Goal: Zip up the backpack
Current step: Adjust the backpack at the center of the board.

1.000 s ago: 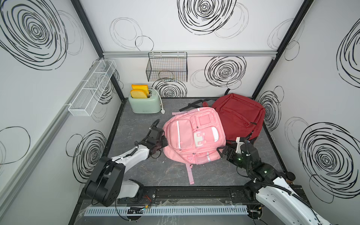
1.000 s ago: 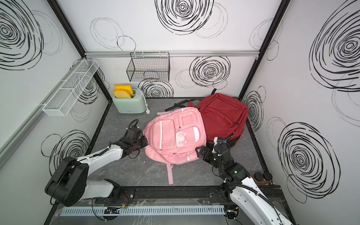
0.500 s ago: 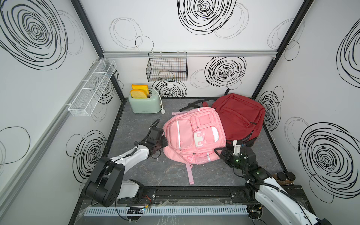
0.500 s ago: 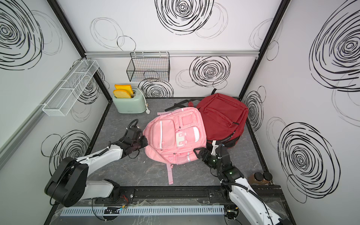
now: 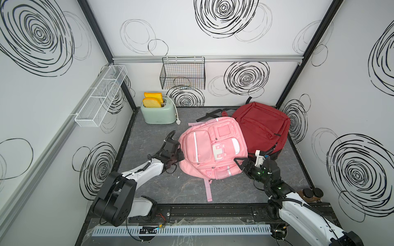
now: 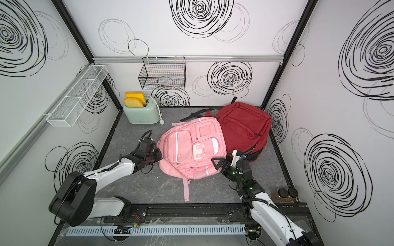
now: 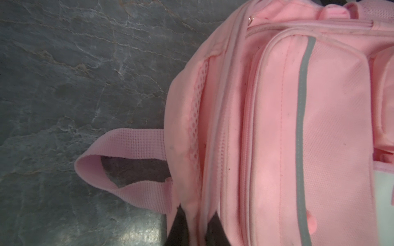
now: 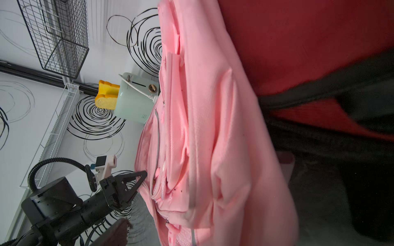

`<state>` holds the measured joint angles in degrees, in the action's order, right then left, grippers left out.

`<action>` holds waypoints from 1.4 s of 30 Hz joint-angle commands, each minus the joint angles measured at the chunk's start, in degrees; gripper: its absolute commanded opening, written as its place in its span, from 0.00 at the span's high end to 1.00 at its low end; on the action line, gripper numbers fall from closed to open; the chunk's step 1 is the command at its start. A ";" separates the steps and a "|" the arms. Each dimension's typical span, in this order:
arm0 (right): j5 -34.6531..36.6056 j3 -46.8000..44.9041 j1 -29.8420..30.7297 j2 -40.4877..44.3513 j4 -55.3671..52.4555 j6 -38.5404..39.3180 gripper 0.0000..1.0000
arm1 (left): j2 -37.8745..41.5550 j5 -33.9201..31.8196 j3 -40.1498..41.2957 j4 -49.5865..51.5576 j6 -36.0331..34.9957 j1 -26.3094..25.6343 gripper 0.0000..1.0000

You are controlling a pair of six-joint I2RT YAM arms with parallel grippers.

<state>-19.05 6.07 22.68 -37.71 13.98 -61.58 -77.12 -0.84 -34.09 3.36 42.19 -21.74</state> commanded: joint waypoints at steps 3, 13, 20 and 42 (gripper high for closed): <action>1.56 -0.80 -0.09 -2.84 11.33 -1.23 0.13 | 1.36 2.40 -1.14 -4.34 0.52 -1.41 1.00; 0.52 0.24 -0.14 -1.50 9.30 2.50 1.00 | 2.23 1.16 -0.96 -3.12 0.26 -2.21 1.00; 0.55 0.89 0.08 4.56 5.51 1.20 1.00 | 7.31 0.25 -0.55 -0.75 -0.84 -2.51 0.83; 23.51 7.95 14.70 4.47 0.86 -4.93 1.00 | 40.16 -2.80 8.06 18.48 6.66 -13.48 0.43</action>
<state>-0.64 10.48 37.17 -32.73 9.67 -65.21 -39.18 -2.57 -28.47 20.23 44.93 -32.40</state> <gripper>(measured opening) 0.080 0.564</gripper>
